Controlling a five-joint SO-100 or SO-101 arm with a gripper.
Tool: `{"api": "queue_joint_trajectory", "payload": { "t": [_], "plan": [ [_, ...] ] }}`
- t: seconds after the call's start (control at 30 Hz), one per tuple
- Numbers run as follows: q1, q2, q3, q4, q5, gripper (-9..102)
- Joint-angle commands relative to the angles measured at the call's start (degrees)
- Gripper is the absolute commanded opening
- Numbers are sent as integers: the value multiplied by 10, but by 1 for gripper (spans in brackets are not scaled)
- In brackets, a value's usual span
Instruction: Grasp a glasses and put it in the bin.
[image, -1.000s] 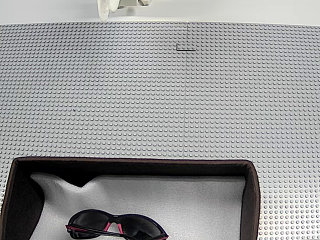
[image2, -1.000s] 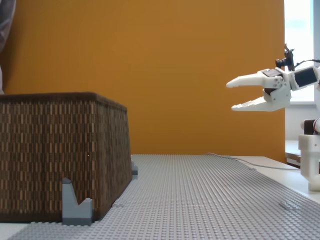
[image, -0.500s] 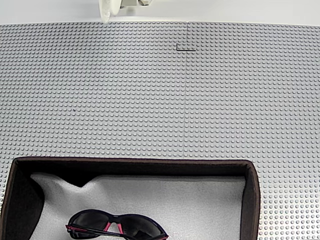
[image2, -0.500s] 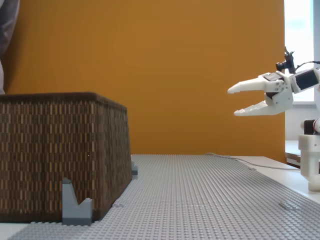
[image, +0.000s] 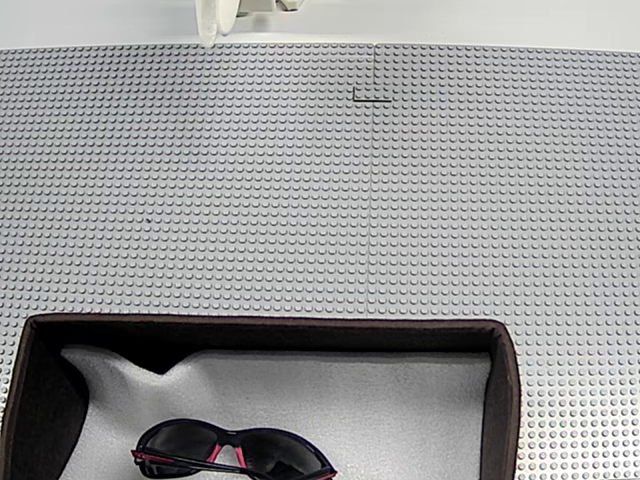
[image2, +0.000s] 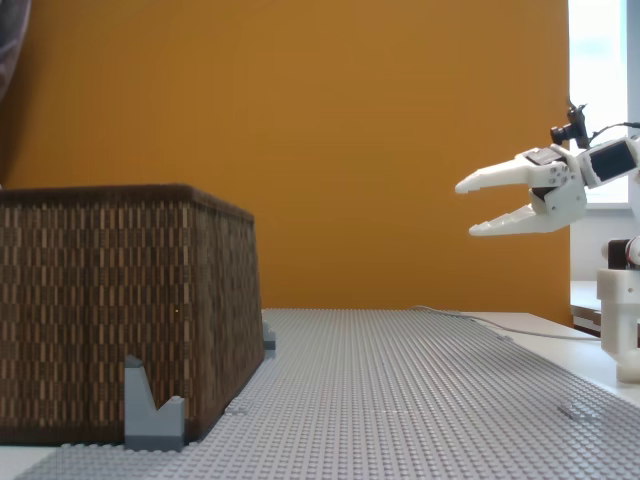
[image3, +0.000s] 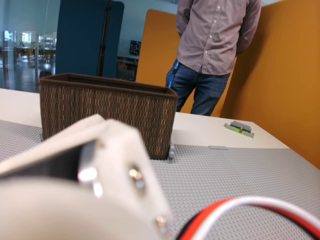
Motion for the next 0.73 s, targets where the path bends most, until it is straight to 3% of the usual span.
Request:
{"api": "queue_joint_trajectory", "payload": {
  "t": [0.0, 0.7],
  "plan": [
    [11, -5, -20, 11, -1, 26],
    [22, -37, -48, 21, 11, 25]
  ]
}}
